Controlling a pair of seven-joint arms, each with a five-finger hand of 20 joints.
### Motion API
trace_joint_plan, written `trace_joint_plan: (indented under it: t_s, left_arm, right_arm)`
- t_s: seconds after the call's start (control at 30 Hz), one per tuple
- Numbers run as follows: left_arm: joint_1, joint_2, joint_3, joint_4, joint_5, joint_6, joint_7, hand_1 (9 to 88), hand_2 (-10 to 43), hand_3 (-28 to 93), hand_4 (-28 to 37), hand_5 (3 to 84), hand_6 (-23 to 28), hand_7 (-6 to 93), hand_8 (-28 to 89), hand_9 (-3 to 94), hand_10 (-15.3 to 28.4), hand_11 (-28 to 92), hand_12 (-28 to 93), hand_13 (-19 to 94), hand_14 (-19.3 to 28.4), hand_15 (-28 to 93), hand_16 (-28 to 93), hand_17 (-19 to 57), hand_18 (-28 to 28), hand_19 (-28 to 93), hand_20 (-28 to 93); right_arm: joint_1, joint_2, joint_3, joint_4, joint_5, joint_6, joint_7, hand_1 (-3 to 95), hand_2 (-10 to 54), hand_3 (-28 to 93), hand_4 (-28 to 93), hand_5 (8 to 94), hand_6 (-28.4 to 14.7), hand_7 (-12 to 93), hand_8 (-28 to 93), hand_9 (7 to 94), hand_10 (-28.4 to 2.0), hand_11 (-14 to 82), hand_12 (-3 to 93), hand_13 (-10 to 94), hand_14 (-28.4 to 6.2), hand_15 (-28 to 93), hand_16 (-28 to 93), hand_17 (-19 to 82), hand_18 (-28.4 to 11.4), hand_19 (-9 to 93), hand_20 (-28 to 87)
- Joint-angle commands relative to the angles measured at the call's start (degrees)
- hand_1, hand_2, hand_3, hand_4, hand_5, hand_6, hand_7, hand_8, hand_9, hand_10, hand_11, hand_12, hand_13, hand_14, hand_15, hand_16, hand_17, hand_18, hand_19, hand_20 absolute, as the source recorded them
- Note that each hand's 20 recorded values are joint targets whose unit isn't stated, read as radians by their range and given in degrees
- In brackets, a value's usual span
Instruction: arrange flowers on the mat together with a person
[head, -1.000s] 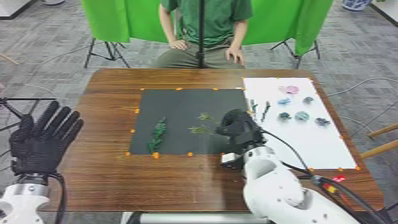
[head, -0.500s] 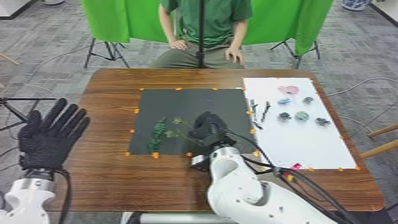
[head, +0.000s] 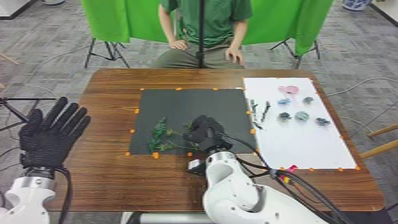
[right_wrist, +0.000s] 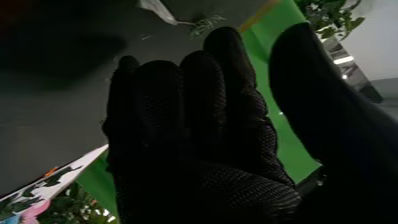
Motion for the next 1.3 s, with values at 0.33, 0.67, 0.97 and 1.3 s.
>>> trace_joint_plan:
  t_s: [0.33,0.67,0.97,1.3]
  left_arm:
    - [2.18,-1.53,-0.89,-0.41,-1.13,2.21,-0.12,28.3,9.6,71,-28.3,45.0,6.5,9.8,-9,40.8,14.3,16,8,30,14.9,29,-6,-2.6,12.1,26,12]
    - [0.64,-1.18,0.29,0.18,-0.57,2.37,-0.94,28.8,9.2,71,-28.3,44.9,6.7,10.1,-9,40.7,14.5,16,8,29,15.5,30,-7,-2.8,12.3,27,12]
    - [0.07,-0.44,1.11,0.6,-1.61,2.57,-0.71,28.9,9.3,71,-28.3,44.9,6.7,10.2,-9,40.6,14.5,16,8,29,15.9,30,-7,-3.1,12.5,27,12]
    - [0.37,-0.95,1.3,0.32,-1.46,2.83,-1.89,28.6,10.0,70,-28.3,45.0,6.9,10.2,-9,40.5,14.6,16,8,29,16.1,31,-7,-3.3,12.7,28,12]
  right_arm:
    - [-4.25,4.96,1.59,-3.62,-5.76,-13.45,-0.88,39.2,-9.5,66,-26,62.2,-6.2,47,-14,56.8,-20.0,61.7,35.0,52,-19.5,79,24,19,-24.1,69,21]
    - [-0.7,2.67,-4.23,1.3,-9.87,-14.17,-0.7,40.0,-9.5,62,-28,65.3,-5.3,57,-14,59.3,-20.1,61.8,37.2,54,-19.6,79,26,20,-25.1,71,24]
    - [-2.35,0.35,-1.36,0.6,-0.22,-19.17,0.41,54.2,-9.5,57,-20,73.5,-2.3,51,18,66.7,-18.8,59.9,38.5,61,-18.8,77,29,22,-24.9,70,26]
    - [-4.34,-0.98,1.21,-1.34,4.75,-24.66,1.22,53.8,-9.5,61,-18,77.6,-2.6,46,21,69.8,-19.2,58.3,39.1,63,-19.4,76,30,23,-25.6,71,27]
